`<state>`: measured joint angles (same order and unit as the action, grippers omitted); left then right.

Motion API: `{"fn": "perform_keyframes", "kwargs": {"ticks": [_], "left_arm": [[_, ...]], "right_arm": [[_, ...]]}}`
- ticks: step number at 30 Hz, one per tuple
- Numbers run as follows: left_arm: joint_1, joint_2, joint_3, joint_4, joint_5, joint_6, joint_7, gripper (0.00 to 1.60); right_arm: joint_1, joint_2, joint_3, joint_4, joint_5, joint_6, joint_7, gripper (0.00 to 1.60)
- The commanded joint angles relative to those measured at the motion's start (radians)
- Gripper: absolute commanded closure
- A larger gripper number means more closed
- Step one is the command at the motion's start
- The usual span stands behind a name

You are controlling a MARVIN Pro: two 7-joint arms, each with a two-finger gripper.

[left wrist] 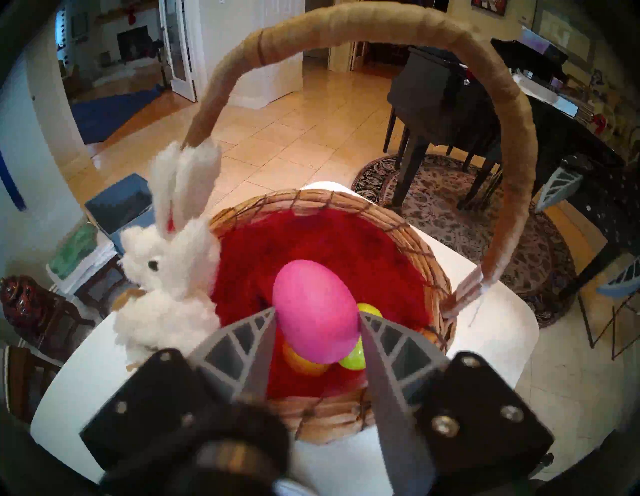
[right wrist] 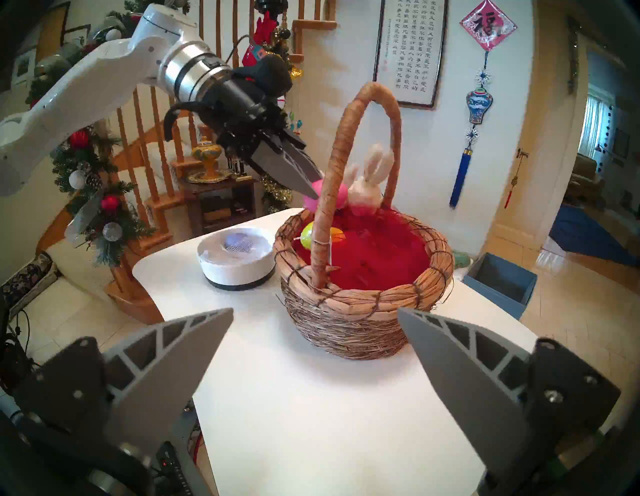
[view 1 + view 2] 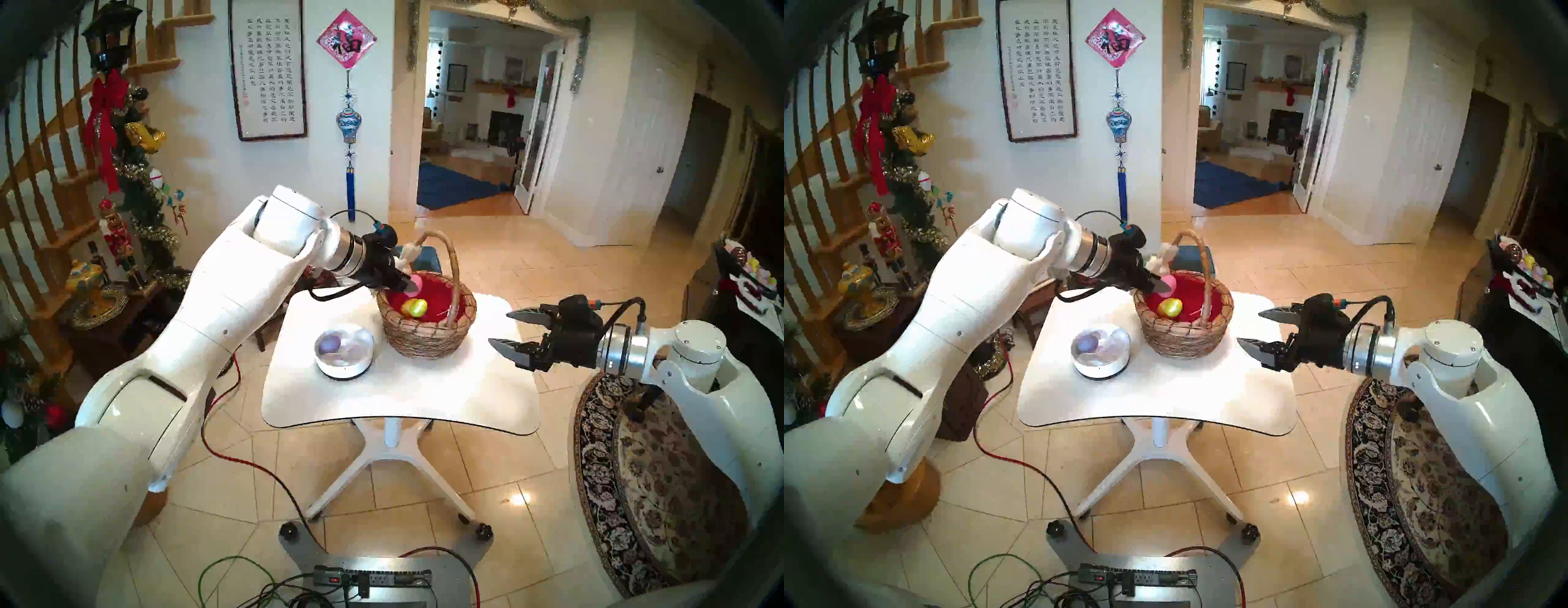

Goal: Put easter egg into basket

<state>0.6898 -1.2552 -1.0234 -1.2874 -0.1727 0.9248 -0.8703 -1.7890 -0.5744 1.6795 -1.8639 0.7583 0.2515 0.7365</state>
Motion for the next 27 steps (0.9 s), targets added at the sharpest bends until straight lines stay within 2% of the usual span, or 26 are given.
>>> {"fn": "perform_keyframes", "kwargs": {"ticks": [1, 11, 27], "left_arm": [[-0.095, -0.074, 0.005, 0.052, 0.005, -0.01, 0.012, 0.88], [-0.117, -0.108, 0.032, 0.128, 0.015, -0.042, 0.025, 0.85], [-0.075, -0.069, 0.059, 0.057, 0.028, -0.046, 0.019, 0.82]], "right_arm": [[0.001, 0.003, 0.005, -0.002, -0.001, -0.002, 0.001, 0.0], [0.0, 0.004, 0.006, -0.002, -0.001, -0.003, 0.0, 0.0], [-0.001, 0.005, 0.006, -0.002, -0.001, -0.004, 0.0, 0.0]]}}
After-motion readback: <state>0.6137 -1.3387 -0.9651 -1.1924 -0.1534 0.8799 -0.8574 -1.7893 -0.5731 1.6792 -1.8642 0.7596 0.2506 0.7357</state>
